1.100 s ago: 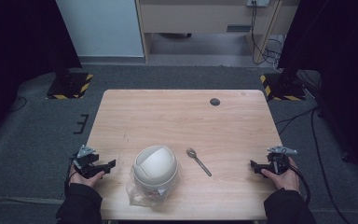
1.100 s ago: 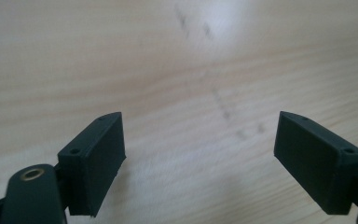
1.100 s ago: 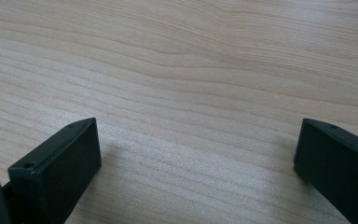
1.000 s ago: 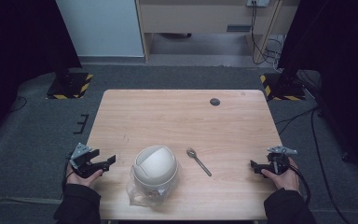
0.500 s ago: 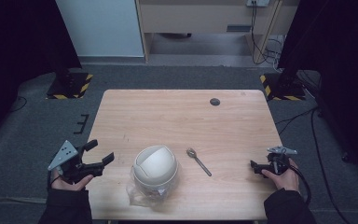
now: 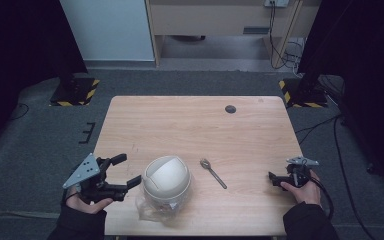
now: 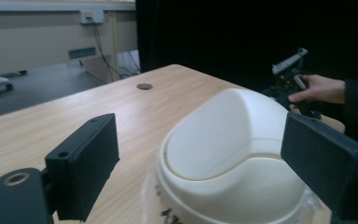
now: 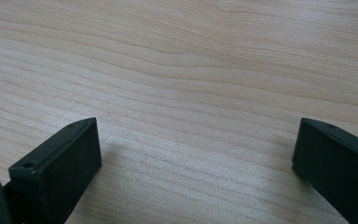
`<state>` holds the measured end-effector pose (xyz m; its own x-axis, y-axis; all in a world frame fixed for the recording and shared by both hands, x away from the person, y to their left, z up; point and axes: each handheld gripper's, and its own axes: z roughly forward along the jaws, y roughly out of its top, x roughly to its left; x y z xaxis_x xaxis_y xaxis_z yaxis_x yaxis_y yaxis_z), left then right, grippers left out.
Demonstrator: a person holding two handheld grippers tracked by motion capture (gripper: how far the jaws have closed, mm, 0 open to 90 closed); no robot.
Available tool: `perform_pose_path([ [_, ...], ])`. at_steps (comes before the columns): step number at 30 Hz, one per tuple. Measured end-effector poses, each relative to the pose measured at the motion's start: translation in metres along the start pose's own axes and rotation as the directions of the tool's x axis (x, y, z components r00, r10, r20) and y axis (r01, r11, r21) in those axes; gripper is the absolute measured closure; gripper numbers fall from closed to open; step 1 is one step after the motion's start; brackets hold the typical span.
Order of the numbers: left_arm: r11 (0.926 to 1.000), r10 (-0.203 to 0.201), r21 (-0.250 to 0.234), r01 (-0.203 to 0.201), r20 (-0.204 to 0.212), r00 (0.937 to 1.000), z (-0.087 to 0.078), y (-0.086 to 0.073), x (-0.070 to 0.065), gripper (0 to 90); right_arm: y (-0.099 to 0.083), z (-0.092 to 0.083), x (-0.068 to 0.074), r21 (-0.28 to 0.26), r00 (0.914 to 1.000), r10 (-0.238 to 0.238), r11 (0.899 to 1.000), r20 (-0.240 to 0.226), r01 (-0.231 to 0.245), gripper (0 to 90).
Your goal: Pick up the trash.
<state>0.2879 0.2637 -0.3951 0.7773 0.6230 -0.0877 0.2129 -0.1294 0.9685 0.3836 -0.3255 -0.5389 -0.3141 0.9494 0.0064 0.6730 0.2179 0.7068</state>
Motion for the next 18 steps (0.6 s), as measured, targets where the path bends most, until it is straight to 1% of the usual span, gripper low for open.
perform_pose_path([
  [2, 0.9998, 0.003, 0.019, -0.004, 0.023, 0.9997, 0.006, -0.001, -0.005, 10.9, 0.000, 0.000, 0.000, 0.000, 1.0000, 0.000, 1.000, 0.000, 0.000, 1.5],
  [6, 0.9992, -0.014, 0.039, 0.012, 0.064, 0.9978, 0.017, -0.005, -0.013, 10.8, 0.000, 0.000, 0.000, 0.000, 1.0000, 0.000, 1.000, 0.000, 0.000, 1.5],
  [8, 0.9982, -0.009, 0.060, 0.005, 0.074, 0.9972, 0.022, -0.007, -0.018, 10.7, 0.000, 0.000, 0.000, 0.000, 1.0000, 0.000, 1.000, 0.000, 0.000, 1.5],
  [14, 0.9929, -0.004, 0.119, -0.004, 0.070, 0.9976, 0.036, -0.013, -0.026, 10.8, 0.000, 0.000, 0.000, 0.000, 1.0000, 0.001, 1.000, 0.000, -0.001, 1.5],
  [16, 0.9911, -0.013, 0.133, 0.004, 0.068, 0.9976, 0.040, -0.015, -0.028, 10.8, 0.000, 0.000, 0.000, 0.000, 1.0000, 0.000, 1.000, 0.000, 0.000, 1.5],
  [18, 0.9901, -0.023, 0.140, 0.012, 0.079, 0.9966, 0.045, -0.016, -0.030, 9.7, 0.000, 0.000, 0.000, 0.000, 1.0000, 0.000, 1.000, 0.000, 0.000, 1.4],
])
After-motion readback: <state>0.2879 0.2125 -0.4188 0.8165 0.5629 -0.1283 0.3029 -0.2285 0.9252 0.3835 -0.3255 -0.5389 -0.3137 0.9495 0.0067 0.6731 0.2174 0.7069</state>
